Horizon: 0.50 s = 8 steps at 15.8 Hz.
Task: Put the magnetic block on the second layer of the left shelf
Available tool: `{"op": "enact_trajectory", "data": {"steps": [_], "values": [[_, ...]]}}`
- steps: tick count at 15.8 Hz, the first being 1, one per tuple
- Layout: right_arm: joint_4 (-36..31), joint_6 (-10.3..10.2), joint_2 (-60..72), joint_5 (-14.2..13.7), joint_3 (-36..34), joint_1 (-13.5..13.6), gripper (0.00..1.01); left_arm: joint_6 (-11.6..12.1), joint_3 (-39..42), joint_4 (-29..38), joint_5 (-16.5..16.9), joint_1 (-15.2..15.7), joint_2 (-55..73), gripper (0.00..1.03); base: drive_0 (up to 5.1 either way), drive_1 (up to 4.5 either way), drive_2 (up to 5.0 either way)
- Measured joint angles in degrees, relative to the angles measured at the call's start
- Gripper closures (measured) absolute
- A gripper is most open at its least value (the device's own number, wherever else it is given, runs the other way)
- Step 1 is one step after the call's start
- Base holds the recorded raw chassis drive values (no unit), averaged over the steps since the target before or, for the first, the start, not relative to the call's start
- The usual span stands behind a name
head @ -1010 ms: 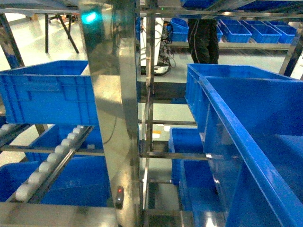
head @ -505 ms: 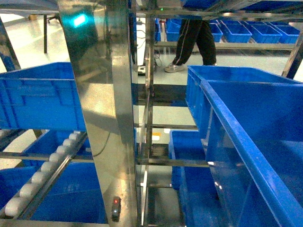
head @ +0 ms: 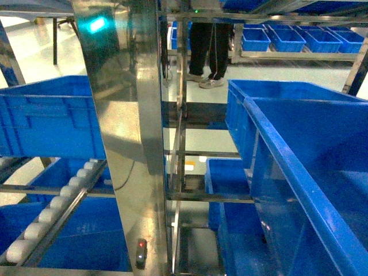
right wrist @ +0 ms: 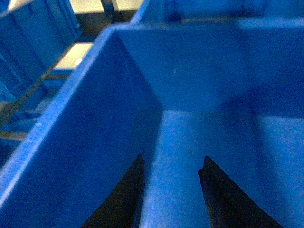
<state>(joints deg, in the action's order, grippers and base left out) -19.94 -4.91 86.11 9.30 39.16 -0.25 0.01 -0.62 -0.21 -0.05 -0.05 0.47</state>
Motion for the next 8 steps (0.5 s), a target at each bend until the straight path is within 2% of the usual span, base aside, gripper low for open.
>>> {"op": "enact_trajectory", "data": {"steps": [1, 3, 5, 8], "values": [[-2.7, -1.6, 13.6, -2.3, 0.7, -0.3, 0.7, 0.0, 0.0, 0.0, 0.0, 0.0, 0.0, 0.05, 0.0, 4.3, -4.3], [-8.1, -1.5, 19.7, -4.8, -0.2, -1.4, 0.7, 0.0, 0.0, 0.0, 0.0, 0.0, 0.0, 0.05, 0.0, 4.3, -4.3], [-11.1, 0.0, 21.7, -6.8, 0.0, -1.7, 0.7, 0.0, 0.0, 0.0, 0.0, 0.0, 0.0, 0.05, 0.0, 4.3, -4.3], [-11.9, 1.7, 24.0, -7.8, 0.0, -1.7, 0.7, 0.0, 0.0, 0.0, 0.0, 0.0, 0.0, 0.05, 0.0, 4.3, -4.3]]}}
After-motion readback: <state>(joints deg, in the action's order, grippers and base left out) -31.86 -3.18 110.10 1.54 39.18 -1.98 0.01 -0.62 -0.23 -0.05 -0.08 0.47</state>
